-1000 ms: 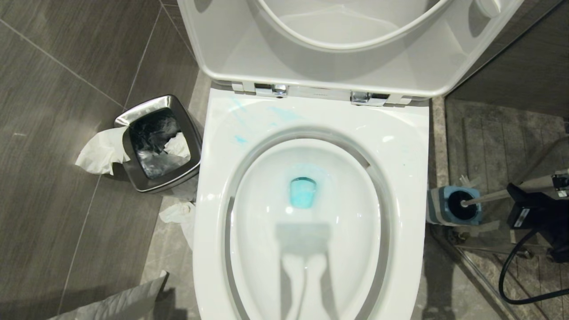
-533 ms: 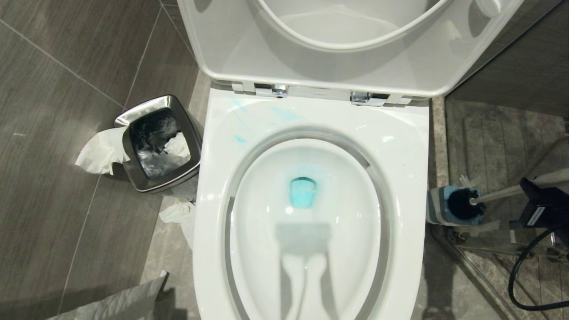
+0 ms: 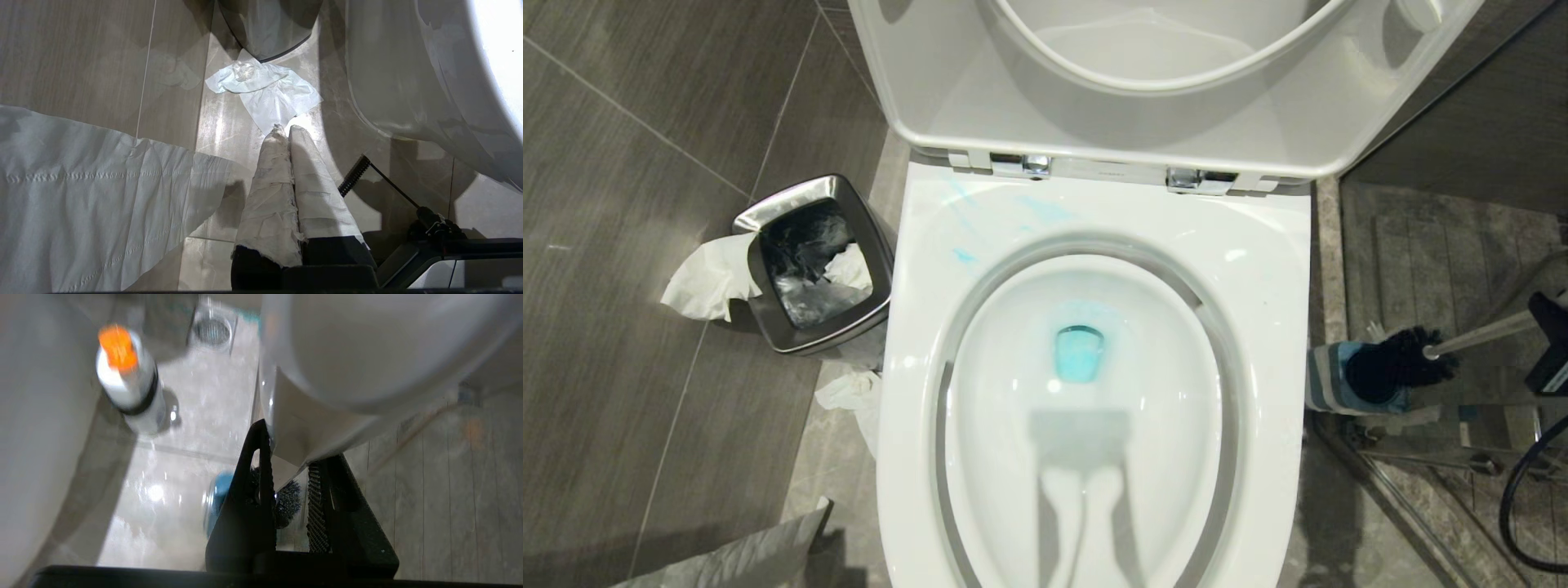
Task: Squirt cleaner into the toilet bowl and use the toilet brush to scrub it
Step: Scrub the toilet bowl
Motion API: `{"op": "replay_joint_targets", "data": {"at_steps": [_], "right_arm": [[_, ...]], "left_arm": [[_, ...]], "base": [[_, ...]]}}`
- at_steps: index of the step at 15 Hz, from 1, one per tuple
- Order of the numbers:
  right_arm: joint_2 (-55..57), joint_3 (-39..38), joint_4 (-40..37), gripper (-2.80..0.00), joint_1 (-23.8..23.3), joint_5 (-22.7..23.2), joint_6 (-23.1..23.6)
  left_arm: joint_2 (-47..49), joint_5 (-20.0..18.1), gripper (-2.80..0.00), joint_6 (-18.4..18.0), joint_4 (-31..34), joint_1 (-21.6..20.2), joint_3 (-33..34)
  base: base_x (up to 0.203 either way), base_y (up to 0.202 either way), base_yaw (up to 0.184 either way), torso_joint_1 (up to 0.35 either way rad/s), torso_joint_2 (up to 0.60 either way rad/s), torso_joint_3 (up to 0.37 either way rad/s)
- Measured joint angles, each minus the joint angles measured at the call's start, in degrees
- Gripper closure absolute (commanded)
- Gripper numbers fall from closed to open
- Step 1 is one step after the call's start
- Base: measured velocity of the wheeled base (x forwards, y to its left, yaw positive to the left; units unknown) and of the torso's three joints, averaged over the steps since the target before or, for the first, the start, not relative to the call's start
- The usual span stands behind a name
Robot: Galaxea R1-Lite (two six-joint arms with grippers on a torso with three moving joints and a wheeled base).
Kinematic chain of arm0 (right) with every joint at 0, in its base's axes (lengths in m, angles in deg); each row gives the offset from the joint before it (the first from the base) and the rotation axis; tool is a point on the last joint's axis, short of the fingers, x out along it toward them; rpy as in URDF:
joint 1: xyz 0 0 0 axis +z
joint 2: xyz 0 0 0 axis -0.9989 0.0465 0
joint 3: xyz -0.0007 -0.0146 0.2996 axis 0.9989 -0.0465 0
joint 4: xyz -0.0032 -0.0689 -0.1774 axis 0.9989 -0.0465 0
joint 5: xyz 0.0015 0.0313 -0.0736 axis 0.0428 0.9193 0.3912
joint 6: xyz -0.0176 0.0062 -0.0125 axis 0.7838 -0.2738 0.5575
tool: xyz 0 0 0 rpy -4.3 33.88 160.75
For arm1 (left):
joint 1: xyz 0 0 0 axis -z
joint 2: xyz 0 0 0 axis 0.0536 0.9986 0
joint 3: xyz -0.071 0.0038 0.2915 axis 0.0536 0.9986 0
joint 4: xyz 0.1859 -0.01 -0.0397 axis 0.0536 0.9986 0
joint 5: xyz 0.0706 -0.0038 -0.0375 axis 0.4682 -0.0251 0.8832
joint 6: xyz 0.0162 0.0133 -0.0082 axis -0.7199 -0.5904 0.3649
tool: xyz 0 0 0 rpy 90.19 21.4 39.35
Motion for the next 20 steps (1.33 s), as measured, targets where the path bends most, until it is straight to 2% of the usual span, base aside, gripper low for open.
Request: {"op": "replay_joint_targets", "data": {"at_steps": [2,6,8,13,15,17,19,20], "right_arm": [[-5.1,6.5,-10.2,0.00,0.0,0.3,-0.1],[-14.8,21.2,-35.6,0.00,0.4,1.4,-0.3],[-17.9,27.1,-46.4,0.00,0.8,1.8,-1.7],[-20.2,41.6,-64.7,0.00,4.0,2.1,-6.8],[-20.3,48.3,-71.8,0.00,7.0,1.4,-7.5],[-19.7,53.3,-76.9,0.00,11.8,-1.6,-7.3],[-18.6,56.3,-77.9,0.00,19.1,-7.7,-6.7],[-17.8,57.4,-78.0,0.00,24.2,-11.9,-5.9]], "left_arm": [[0.0,0.0,0.00,0.0,0.0,0.0,0.0],[0.0,0.0,0.00,0.0,0.0,0.0,0.0],[0.0,0.0,0.00,0.0,0.0,0.0,0.0],[0.0,0.0,0.00,0.0,0.0,0.0,0.0],[0.0,0.0,0.00,0.0,0.0,0.0,0.0],[0.0,0.0,0.00,0.0,0.0,0.0,0.0],[0.0,0.0,0.00,0.0,0.0,0.0,0.0],[0.0,0.0,0.00,0.0,0.0,0.0,0.0]], "base": [[0.000,0.000,0.000,0.000,0.00,0.000],[0.000,0.000,0.000,0.000,0.00,0.000],[0.000,0.000,0.000,0.000,0.00,0.000],[0.000,0.000,0.000,0.000,0.00,0.000],[0.000,0.000,0.000,0.000,0.00,0.000],[0.000,0.000,0.000,0.000,0.00,0.000],[0.000,0.000,0.000,0.000,0.00,0.000],[0.000,0.000,0.000,0.000,0.00,0.000]]}}
